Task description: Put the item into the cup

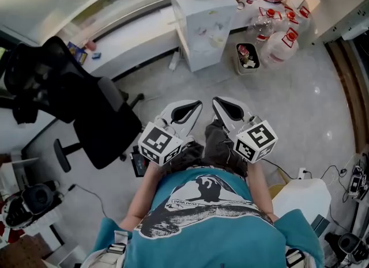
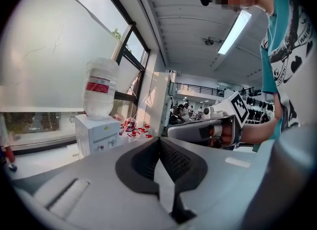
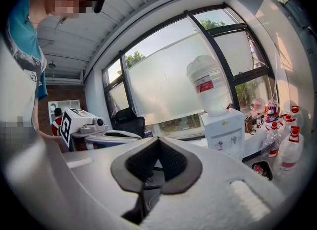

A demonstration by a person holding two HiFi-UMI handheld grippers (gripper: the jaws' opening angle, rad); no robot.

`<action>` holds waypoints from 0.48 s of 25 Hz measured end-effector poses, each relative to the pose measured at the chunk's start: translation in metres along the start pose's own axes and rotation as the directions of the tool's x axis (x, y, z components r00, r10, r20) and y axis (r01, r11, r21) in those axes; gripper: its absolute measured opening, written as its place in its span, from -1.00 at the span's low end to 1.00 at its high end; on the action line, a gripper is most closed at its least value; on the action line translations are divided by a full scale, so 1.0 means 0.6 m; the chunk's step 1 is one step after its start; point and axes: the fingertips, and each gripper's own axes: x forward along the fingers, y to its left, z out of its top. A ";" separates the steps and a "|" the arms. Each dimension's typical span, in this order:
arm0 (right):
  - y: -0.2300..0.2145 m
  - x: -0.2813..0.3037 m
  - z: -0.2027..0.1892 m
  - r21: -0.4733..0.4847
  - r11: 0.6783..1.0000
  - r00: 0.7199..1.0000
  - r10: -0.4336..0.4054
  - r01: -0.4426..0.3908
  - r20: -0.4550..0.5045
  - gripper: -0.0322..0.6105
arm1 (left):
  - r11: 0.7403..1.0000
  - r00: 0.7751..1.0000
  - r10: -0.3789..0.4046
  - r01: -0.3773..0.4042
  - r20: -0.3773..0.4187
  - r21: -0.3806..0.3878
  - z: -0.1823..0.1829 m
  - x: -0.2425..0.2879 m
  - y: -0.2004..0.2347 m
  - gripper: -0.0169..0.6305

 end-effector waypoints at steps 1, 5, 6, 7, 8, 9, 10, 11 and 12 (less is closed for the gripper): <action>0.002 0.000 0.000 -0.002 1.000 1.000 0.000 0.000 0.000 -0.90 | 1.000 1.000 -0.002 0.002 0.000 0.003 0.000 -0.001 -0.002 -0.95; 0.010 -0.004 -0.005 -0.003 1.000 1.000 0.006 -0.006 0.005 -0.90 | 1.000 1.000 -0.015 0.015 -0.003 0.013 -0.005 -0.004 -0.010 -0.95; 0.012 -0.005 -0.007 -0.004 1.000 1.000 0.007 -0.007 0.004 -0.90 | 1.000 1.000 -0.017 0.017 -0.006 0.016 -0.006 -0.004 -0.012 -0.95; 0.014 -0.006 -0.008 -0.005 1.000 1.000 0.009 -0.009 0.002 -0.90 | 1.000 1.000 -0.019 0.019 -0.008 0.018 -0.006 -0.004 -0.014 -0.95; 0.015 -0.006 -0.009 -0.005 1.000 1.000 0.010 -0.010 0.001 -0.90 | 1.000 1.000 -0.020 0.020 -0.008 0.018 -0.006 -0.004 -0.016 -0.95; 0.016 -0.006 -0.009 -0.006 1.000 1.000 0.011 -0.011 -0.001 -0.90 | 1.000 1.000 -0.021 0.021 -0.008 0.019 -0.006 -0.005 -0.016 -0.95; 0.017 -0.006 -0.009 -0.005 1.000 1.000 0.013 -0.013 -0.001 -0.90 | 1.000 1.000 -0.021 0.021 -0.008 0.020 -0.005 -0.005 -0.016 -0.95; 0.017 -0.005 -0.010 -0.004 1.000 1.000 0.015 -0.015 -0.001 -0.90 | 1.000 1.000 -0.021 0.021 -0.009 0.022 -0.005 -0.005 -0.016 -0.95; 0.018 -0.005 -0.010 -0.004 1.000 1.000 0.018 -0.018 0.001 -0.90 | 1.000 1.000 -0.021 0.021 -0.009 0.024 -0.006 -0.005 -0.016 -0.95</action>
